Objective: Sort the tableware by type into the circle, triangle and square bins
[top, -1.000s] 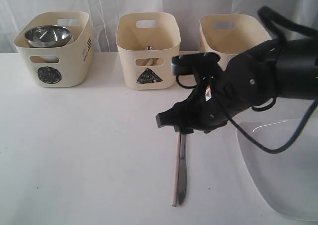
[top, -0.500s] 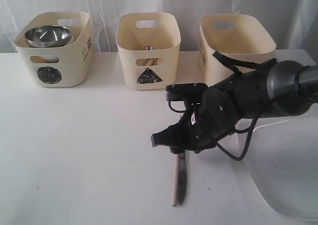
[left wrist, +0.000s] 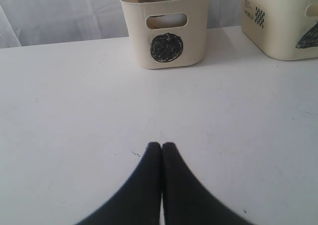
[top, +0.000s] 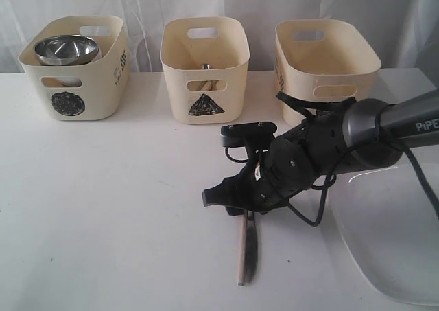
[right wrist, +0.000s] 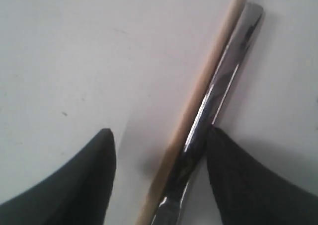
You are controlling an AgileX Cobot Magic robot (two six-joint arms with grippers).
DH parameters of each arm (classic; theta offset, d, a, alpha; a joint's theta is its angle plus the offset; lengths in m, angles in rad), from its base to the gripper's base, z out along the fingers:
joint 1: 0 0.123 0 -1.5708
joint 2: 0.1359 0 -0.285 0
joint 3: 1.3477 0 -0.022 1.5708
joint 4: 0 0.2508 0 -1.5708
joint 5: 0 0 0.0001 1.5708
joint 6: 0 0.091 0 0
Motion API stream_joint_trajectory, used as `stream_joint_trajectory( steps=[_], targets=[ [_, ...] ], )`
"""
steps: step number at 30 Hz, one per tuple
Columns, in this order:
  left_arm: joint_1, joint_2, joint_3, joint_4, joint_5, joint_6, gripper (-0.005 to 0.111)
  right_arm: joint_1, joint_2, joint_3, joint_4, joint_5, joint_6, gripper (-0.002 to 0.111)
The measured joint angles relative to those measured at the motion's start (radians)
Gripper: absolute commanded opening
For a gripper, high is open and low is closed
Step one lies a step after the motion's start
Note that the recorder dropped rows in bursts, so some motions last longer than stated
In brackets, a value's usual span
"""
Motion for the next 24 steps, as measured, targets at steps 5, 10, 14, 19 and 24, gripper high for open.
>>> stream_joint_trajectory(
  steps=[5,10,14,19,24],
  targets=[
    [0.000,0.000,0.000,0.000,0.000,0.000,0.000,0.002,0.010,-0.002,-0.008,-0.011,0.000,0.013],
    [0.000,0.000,0.000,0.000,0.000,0.000,0.000,0.002,0.012,-0.006,0.000,-0.023,0.010,0.000],
    [0.000,0.000,0.000,0.000,0.000,0.000,0.000,0.002,-0.002,-0.006,0.000,-0.023,0.019,0.000],
    [0.000,0.000,0.000,0.000,0.000,0.000,0.000,0.004,-0.039,0.003,0.004,0.015,0.018,0.000],
    [0.000,0.000,0.000,0.000,0.000,0.000,0.000,0.004,-0.134,0.005,0.004,0.017,0.001,0.000]
  ],
)
